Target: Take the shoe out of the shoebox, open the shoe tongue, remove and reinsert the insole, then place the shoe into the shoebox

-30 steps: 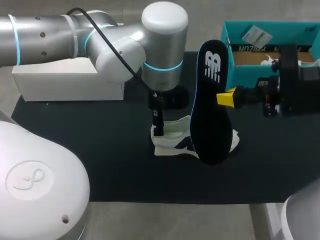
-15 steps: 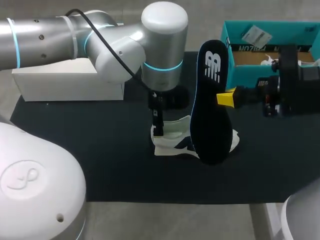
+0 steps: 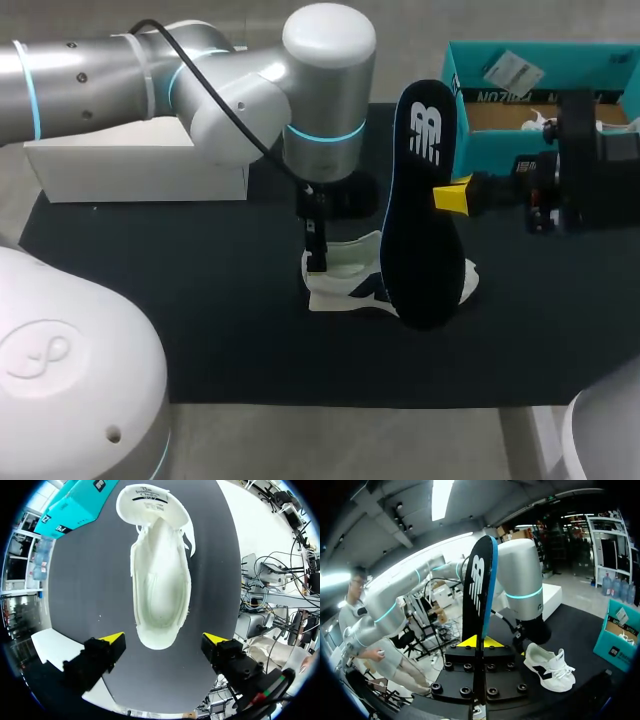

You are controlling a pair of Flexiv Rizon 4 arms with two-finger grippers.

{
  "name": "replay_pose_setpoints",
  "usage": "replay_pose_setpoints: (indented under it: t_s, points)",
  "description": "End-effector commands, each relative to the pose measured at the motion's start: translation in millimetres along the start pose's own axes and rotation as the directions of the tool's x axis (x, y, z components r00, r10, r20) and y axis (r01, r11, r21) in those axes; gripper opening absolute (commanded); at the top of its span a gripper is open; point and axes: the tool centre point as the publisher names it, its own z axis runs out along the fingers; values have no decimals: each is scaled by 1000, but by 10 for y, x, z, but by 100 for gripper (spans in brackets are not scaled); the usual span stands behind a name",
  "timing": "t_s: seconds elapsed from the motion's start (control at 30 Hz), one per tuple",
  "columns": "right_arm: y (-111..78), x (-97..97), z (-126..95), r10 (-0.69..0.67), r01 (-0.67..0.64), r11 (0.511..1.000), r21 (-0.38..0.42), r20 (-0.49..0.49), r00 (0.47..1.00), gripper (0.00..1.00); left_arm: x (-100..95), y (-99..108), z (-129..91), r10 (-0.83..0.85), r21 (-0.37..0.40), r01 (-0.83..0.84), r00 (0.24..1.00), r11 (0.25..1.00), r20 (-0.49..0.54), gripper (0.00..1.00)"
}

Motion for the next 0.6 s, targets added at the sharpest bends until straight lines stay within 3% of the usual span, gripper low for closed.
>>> replay_pose_setpoints:
  t_s: [0.03, 0.3, 0.6]
  points:
    - [-6, 74, 34, 0, 0, 1000, -4, 13, 1000, 0, 1, 4, 7, 1, 0, -1, 1000, 1000, 0, 100]
    - [-6, 74, 34, 0, 0, 1000, -4, 13, 1000, 0, -97, -320, 26, 9, 37, -9, 1000, 999, -9, 100]
    - [-6, 74, 34, 0, 0, 1000, -4, 13, 1000, 0, -336, -703, 69, -4, 79, 5, 1000, 997, -8, 100]
